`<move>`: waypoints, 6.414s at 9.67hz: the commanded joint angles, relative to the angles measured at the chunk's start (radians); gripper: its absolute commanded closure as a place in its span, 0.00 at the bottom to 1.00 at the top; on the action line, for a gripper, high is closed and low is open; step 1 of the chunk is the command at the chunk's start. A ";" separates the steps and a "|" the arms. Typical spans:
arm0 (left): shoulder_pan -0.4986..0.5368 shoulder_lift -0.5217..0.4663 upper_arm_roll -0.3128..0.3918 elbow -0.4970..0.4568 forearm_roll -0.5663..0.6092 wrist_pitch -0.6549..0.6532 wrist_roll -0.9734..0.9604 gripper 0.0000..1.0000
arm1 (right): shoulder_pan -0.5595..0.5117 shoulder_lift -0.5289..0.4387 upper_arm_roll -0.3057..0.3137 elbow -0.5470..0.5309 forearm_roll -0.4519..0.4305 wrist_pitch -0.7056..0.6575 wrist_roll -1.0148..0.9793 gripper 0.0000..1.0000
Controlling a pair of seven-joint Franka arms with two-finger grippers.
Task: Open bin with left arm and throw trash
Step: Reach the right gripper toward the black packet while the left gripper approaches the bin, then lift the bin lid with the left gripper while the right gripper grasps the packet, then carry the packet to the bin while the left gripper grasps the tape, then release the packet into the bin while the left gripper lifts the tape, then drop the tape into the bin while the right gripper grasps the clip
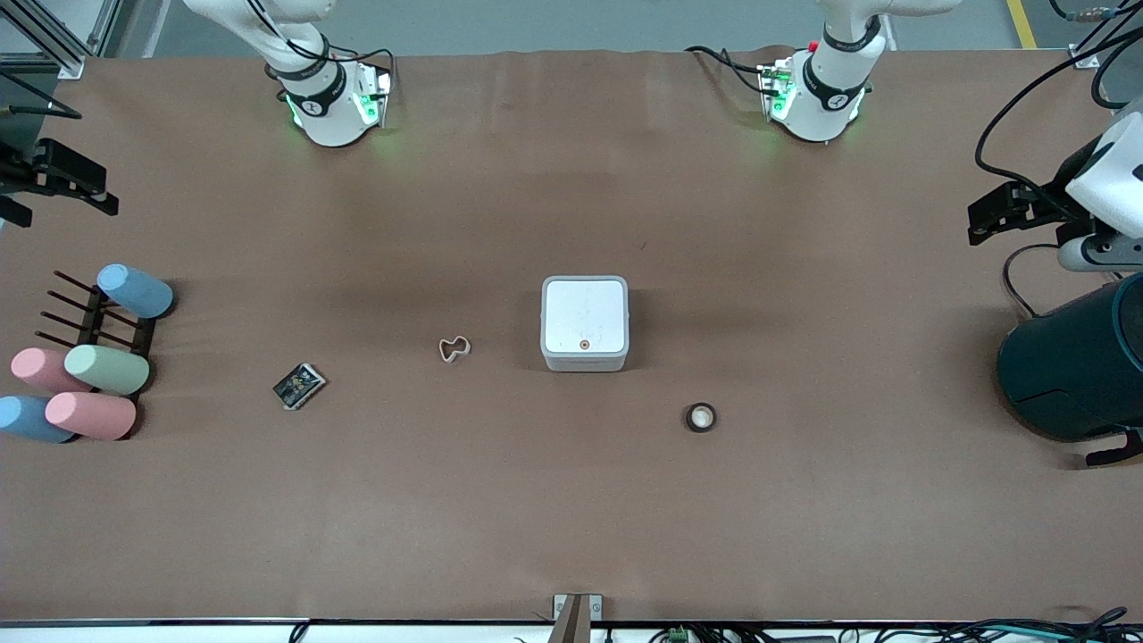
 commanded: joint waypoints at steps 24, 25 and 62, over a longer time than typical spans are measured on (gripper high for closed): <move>-0.340 0.510 -0.259 -0.007 -0.010 0.641 -0.646 0.99 | 0.065 0.552 -0.041 -0.527 0.125 1.049 0.359 0.01; -0.319 0.474 -0.262 -0.007 -0.010 0.573 -0.637 0.99 | 0.088 0.557 -0.066 -0.526 0.125 1.049 0.359 0.06; -0.140 0.538 -0.566 -0.145 0.197 0.759 -0.880 1.00 | 0.613 0.575 -0.193 -0.283 0.200 0.814 1.359 0.00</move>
